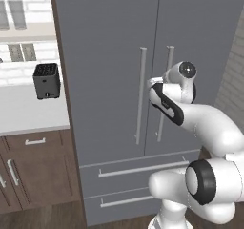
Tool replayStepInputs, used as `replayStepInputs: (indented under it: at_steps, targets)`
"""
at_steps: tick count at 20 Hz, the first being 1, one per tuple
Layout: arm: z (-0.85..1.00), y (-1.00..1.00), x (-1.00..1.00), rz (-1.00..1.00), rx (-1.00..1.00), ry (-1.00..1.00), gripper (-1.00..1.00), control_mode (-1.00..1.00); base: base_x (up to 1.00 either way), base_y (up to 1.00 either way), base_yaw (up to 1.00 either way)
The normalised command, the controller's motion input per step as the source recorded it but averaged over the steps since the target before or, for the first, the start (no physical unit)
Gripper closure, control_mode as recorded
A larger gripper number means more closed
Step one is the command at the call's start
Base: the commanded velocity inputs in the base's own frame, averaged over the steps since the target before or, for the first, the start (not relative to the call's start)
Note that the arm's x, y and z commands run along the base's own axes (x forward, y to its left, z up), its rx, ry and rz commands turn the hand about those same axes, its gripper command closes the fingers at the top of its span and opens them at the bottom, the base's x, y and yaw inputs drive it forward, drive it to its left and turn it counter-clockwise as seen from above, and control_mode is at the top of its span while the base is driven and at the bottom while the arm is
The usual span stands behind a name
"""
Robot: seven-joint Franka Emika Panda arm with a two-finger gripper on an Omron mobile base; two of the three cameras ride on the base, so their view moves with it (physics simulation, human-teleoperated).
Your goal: Take the strawberry from the fridge and place it on top of the pancake, located on the dining counter.
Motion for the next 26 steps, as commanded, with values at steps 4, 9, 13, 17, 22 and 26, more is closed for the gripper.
replayStepInputs:
  at_steps: [4, 9, 13, 17, 22, 26]
  targets:
    - [-0.11, 0.00, 0.01, 0.00, 0.00, 0.03, 1.00, -1.00, 0.00, 0.00, 0.00]
    - [-0.01, -0.35, -0.72, 0.00, 0.01, 0.00, 1.00, -1.00, 0.00, 0.00, 0.00]
    - [0.00, -0.66, -1.00, 0.00, 0.04, 0.00, 1.00, -1.00, 0.00, 0.00, 0.00]
    - [0.01, -0.73, -0.95, 0.00, 0.07, 0.00, 1.00, -1.00, 0.00, 0.00, 0.00]
    - [0.01, -0.75, -0.84, 0.00, 0.09, 0.02, 1.00, -1.00, 0.00, 0.00, 0.00]
    - [-0.08, -0.18, -0.14, 0.00, 0.00, 0.07, -1.00, -1.00, 0.00, 0.00, 0.00]
